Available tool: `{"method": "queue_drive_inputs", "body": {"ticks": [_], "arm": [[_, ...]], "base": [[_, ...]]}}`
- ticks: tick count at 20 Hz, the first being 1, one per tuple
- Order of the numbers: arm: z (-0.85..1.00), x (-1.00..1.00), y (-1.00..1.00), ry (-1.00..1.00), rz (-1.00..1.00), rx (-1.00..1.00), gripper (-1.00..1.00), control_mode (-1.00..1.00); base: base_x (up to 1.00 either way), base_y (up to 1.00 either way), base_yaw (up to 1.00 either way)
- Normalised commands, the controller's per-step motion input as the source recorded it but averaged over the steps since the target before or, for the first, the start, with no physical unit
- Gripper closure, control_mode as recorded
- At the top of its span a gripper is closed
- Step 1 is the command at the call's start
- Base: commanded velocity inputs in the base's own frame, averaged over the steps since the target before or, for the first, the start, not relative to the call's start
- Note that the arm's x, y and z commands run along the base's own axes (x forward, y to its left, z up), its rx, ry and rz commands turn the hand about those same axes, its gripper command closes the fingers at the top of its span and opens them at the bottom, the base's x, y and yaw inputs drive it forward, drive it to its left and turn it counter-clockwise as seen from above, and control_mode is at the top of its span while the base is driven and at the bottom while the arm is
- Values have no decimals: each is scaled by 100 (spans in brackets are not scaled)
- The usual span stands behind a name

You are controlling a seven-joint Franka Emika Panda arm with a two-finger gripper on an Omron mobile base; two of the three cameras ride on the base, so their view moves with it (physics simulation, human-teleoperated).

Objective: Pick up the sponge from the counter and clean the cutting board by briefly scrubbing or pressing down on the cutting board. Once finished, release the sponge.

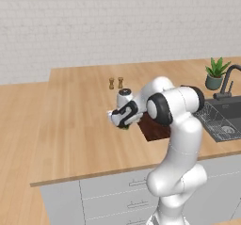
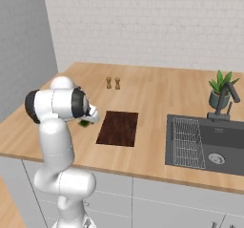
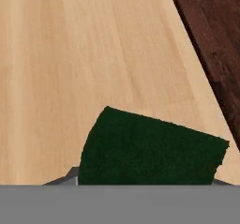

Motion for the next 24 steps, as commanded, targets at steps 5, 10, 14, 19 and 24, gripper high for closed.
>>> {"method": "queue_drive_inputs", "body": {"ticks": [5, 10, 14, 19, 24], "arm": [[-7, -64, 14, 1, 11, -1, -100, -100], [0, -83, -27, -1, 6, 0, -100, -100], [30, -53, -37, -16, 1, 4, -100, -100], [98, -48, -32, -34, 0, 19, -100, -100], [100, -77, -36, -44, 0, 24, -100, -100]], "base": [[0, 0, 0], [0, 0, 0], [0, 0, 0], [0, 0, 0], [0, 0, 0]]}}
